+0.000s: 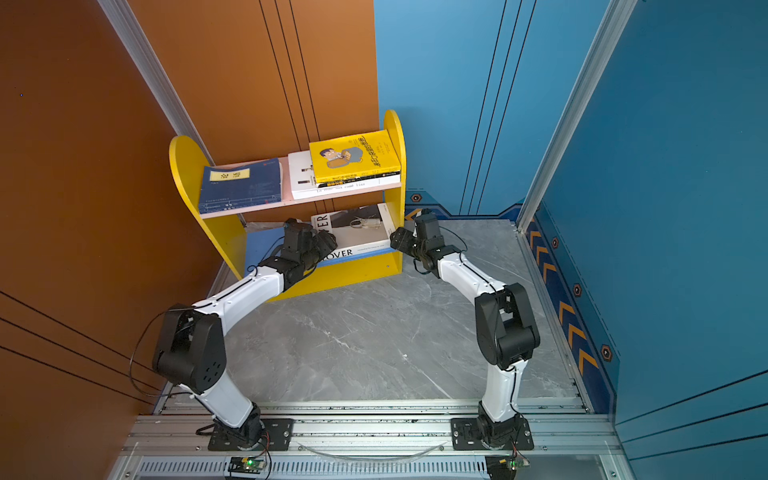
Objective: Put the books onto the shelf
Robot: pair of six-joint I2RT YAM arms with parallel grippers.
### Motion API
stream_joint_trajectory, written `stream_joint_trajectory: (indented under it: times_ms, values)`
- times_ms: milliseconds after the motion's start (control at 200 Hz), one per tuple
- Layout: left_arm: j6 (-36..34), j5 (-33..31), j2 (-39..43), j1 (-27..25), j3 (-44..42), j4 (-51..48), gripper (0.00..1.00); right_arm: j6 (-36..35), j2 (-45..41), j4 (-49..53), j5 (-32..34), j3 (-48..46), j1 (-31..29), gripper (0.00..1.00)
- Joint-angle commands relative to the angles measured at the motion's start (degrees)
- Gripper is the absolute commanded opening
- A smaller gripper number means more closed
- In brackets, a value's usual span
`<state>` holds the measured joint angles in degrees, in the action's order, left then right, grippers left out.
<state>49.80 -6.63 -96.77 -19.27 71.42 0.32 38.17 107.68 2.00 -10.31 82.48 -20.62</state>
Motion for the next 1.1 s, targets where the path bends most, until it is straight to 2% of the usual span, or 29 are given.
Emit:
stream_joint_trajectory:
  times_ms: [0,65,75,105,310,406,491,586,796,1097]
  values:
    - [-1.4,8.2,0.0,-3.6,0.7,8.3,0.84,-2.8,-2.5,2.8,-2.1,-1.6,0.4,0.87]
    - [-1.2,5.9,2.2,-3.4,-1.1,7.8,0.85,-3.6,-3.7,2.1,-3.0,-1.2,1.2,0.9]
    - [-1.2,5.5,2.6,-3.3,-1.4,7.8,0.89,-3.8,-3.9,1.9,-3.3,-1.1,1.3,0.9]
    - [-1.4,4.7,3.8,-3.2,-2.2,7.5,0.91,-3.9,-4.4,1.6,-3.9,-1.0,1.9,0.92]
    - [-2.3,0.4,14.1,-1.4,-8.9,4.1,0.98,-3.5,-10.5,-0.1,-7.0,-2.3,5.0,0.96]
    - [-2.3,0.0,19.0,0.0,-11.7,1.2,1.0,-3.2,-13.3,0.5,-6.8,-3.5,5.2,0.97]
    - [-2.5,0.5,22.3,1.7,-14.3,-2.4,0.98,-3.2,-15.2,0.7,-6.9,-4.5,5.1,0.98]
    - [-2.3,3.5,24.2,3.4,-16.0,-4.1,0.98,-2.8,-16.2,0.8,-6.8,-5.7,4.7,0.98]
    - [-3.3,6.1,20.1,4.1,-10.6,-7.3,0.98,-1.3,-17.8,1.0,-6.3,-9.0,2.9,0.98]
    - [-1.4,10.8,5.4,5.5,-0.7,-3.0,0.99,-3.7,-28.7,8.6,-0.8,-14.3,2.5,0.99]
